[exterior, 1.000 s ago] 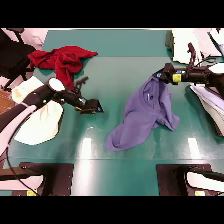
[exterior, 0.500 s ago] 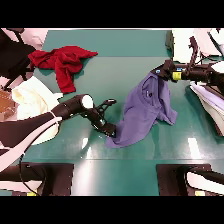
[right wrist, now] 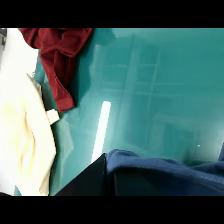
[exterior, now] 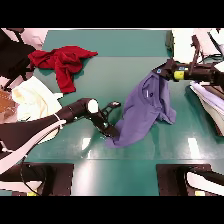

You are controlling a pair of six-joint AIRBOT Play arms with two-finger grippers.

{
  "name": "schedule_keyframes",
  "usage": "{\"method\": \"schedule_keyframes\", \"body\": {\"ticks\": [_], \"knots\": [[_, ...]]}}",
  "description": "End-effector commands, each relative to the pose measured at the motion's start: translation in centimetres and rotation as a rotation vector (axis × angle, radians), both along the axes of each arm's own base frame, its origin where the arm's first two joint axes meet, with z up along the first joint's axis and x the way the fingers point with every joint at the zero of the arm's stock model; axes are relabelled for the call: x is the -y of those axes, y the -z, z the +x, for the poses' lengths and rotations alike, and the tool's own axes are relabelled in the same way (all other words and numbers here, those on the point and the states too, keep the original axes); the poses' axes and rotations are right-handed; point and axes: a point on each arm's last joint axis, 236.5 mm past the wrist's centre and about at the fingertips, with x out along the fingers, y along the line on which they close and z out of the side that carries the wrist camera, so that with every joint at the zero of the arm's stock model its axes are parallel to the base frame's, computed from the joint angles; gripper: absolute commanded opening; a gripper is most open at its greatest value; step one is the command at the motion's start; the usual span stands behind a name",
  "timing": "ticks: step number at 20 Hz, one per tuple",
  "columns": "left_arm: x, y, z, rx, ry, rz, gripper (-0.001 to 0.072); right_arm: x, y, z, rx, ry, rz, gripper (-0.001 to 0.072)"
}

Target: Fold the shirts.

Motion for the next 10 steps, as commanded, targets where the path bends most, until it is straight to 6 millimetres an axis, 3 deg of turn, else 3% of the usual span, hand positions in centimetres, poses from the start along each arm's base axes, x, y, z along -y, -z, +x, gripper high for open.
{"method": "schedule_keyframes", "body": {"ticks": [1,3,5,7,10], "knots": [[-4.8,-4.3,6.1,0.132,-0.137,0.052,0.0018,2.1,-3.9,-1.3,0.061,-0.021,-0.01,0.0021],[-9.6,-11.6,11.8,0.318,-0.324,0.029,0.0018,4.1,-7.5,-2.8,0.106,-0.044,-0.028,0.0021],[-13.5,-21.3,15.8,0.528,-0.497,-0.07,0.0018,6.5,-9.7,-4.9,0.094,-0.058,-0.088,0.0022],[-15.3,-31.1,17.2,0.742,-0.579,-0.192,0.0018,8.1,-10.4,-7.3,0.062,-0.07,-0.186,0.0022],[-15.6,-42.4,16.5,0.961,-0.602,-0.338,0.0018,9.0,-12.3,-10.2,0.089,-0.056,-0.311,0.0022]]}}
